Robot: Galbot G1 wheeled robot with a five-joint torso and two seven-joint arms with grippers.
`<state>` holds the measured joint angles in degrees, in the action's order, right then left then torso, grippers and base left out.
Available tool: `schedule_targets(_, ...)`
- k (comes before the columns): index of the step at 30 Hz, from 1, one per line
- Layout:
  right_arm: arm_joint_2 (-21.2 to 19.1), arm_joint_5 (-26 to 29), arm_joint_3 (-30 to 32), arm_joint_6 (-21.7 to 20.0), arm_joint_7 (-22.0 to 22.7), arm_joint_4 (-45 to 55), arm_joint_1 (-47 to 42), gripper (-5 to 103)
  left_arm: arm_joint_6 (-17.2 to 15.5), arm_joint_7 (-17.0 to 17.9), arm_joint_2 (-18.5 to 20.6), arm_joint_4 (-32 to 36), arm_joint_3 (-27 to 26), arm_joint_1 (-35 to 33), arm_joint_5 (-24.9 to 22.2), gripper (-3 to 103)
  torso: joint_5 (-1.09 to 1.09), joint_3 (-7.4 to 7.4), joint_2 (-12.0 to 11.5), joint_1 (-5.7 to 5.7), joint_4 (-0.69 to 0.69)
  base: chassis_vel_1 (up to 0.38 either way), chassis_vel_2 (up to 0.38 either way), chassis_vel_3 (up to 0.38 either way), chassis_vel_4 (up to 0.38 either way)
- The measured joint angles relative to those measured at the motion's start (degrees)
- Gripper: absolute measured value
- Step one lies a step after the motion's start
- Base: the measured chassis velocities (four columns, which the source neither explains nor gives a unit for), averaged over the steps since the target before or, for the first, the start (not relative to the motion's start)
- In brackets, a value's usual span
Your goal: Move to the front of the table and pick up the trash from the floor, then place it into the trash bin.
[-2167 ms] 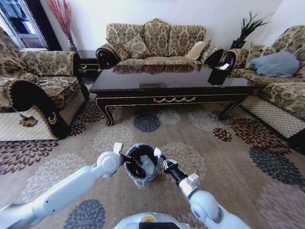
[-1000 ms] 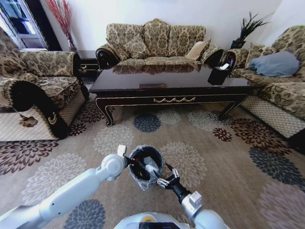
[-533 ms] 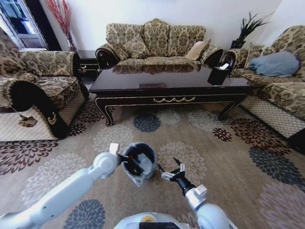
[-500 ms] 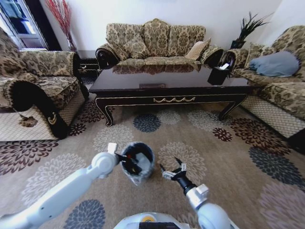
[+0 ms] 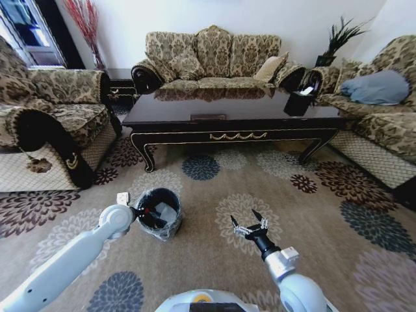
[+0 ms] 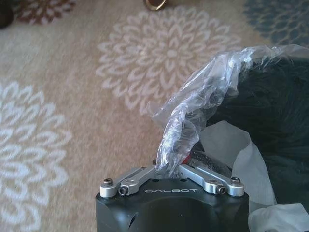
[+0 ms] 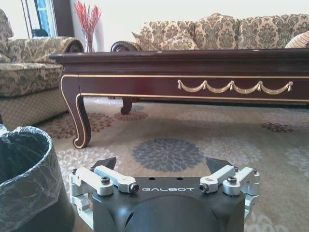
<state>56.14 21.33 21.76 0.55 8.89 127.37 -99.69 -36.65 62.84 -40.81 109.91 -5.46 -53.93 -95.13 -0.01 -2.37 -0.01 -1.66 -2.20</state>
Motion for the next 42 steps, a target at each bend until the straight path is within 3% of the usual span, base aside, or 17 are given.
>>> schedule_targets(3,0.3,-0.6,0.0,0.2,0.0,-0.3,-0.7,100,0.1,2.2,-1.1,-0.1,-0.1,0.0,-2.7,0,0.01,0.00,0.0,0.00,0.01,0.000,0.000,0.000,0.000)
schedule_targets(14,0.0,0.1,-0.7,-0.2,0.0,-1.4,0.0,100,-1.9,-0.5,-1.9,0.0,-0.6,-1.3,-4.8,0,0.01,0.00,0.0,0.00,0.00,0.000,0.000,0.000,0.000)
schedule_targets(17,0.1,0.1,-0.9,-0.2,0.1,-2.1,0.0,100,-2.2,-0.8,-1.5,0.2,-0.9,-1.6,-4.4,16,0.04,0.01,0.0,0.00,0.00,0.000,0.000,0.000,0.000)
schedule_targets(19,0.1,0.1,-0.9,-0.2,0.1,-2.2,0.1,100,-2.3,-0.9,-1.3,0.2,-0.9,-1.6,-4.1,16,0.02,0.01,0.0,0.00,0.00,0.000,0.000,0.000,0.000)
schedule_targets(22,0.2,0.3,-0.9,-0.3,0.3,-2.5,0.4,100,-2.3,-1.0,-0.8,1.0,-1.3,-1.8,-3.6,32,0.01,0.00,0.0,0.00,0.01,0.000,0.000,0.000,0.000)
schedule_targets(24,0.2,0.4,-0.8,-0.4,0.3,-2.5,0.6,100,-2.4,-1.1,-0.7,1.3,-1.4,-1.9,-3.4,32,0.02,0.01,0.0,0.00,0.00,0.000,0.000,0.000,0.000)
schedule_targets(25,0.2,0.5,-0.8,-0.4,0.3,-2.6,0.7,100,-2.5,-1.5,-0.5,1.6,-1.5,-2.1,-2.8,38,0.01,0.00,0.0,0.00,0.00,0.000,0.000,0.000,0.000)
schedule_targets(28,0.9,0.5,-0.7,-0.6,0.5,-3.3,1.2,100,-2.8,-5.6,0.3,2.7,-2.0,-3.1,3.0,53,0.02,0.00,0.0,0.00,0.01,0.000,0.000,0.000,0.000)
schedule_targets(30,1.2,0.3,-0.7,-0.6,0.5,-3.5,1.2,100,-2.8,-6.5,0.5,3.3,-2.4,-3.5,3.9,53,0.01,0.00,0.0,0.00,0.00,0.000,0.000,0.000,0.000)
schedule_targets(33,2.2,-0.3,-0.6,-0.5,0.6,-3.6,0.6,100,-2.9,-11.0,1.3,5.1,-4.6,-5.2,8.7,70,0.01,0.00,0.0,0.00,0.00,0.000,0.000,0.000,0.000)
schedule_targets(34,2.6,-1.0,-0.4,-0.4,1.1,-3.7,0.5,100,-2.9,-13.4,1.8,5.8,-5.5,-6.0,12.1,76,0.01,0.01,0.0,0.00,0.00,0.000,0.000,0.000,0.000)
schedule_targets(35,2.6,-1.0,-0.4,-0.4,1.1,-3.7,0.5,100,-2.9,-13.4,1.8,5.8,-5.5,-6.0,12.1,76,0.01,0.01,0.0,0.00,0.00,0.000,0.000,0.000,0.000)
schedule_targets(36,2.9,-1.6,0.0,-0.1,1.4,-4.0,0.5,100,-2.5,-15.1,2.1,6.2,-6.1,-6.6,15.1,76,0.01,0.01,0.0,0.00,0.00,0.000,0.000,0.000,0.000)
schedule_targets(38,3.9,-3.0,1.8,0.9,1.7,-4.5,0.1,100,0.2,-21.1,2.7,7.7,-9.1,-9.8,23.8,92,0.01,0.00,0.0,0.00,0.00,0.000,0.000,0.000,0.000)
schedule_targets(39,3.9,-3.0,1.8,0.9,1.7,-4.5,0.1,100,0.2,-21.1,2.7,7.7,-9.1,-9.8,23.8,92,0.01,0.00,0.0,0.00,0.00,0.000,0.000,0.000,0.000)
schedule_targets(42,4.5,-6.5,4.7,4.0,0.1,-4.6,-0.7,100,3.0,-28.1,2.4,9.3,-14.0,-14.1,31.8,98,0.02,0.01,0.0,0.00,0.00,0.000,0.000,0.000,0.000)
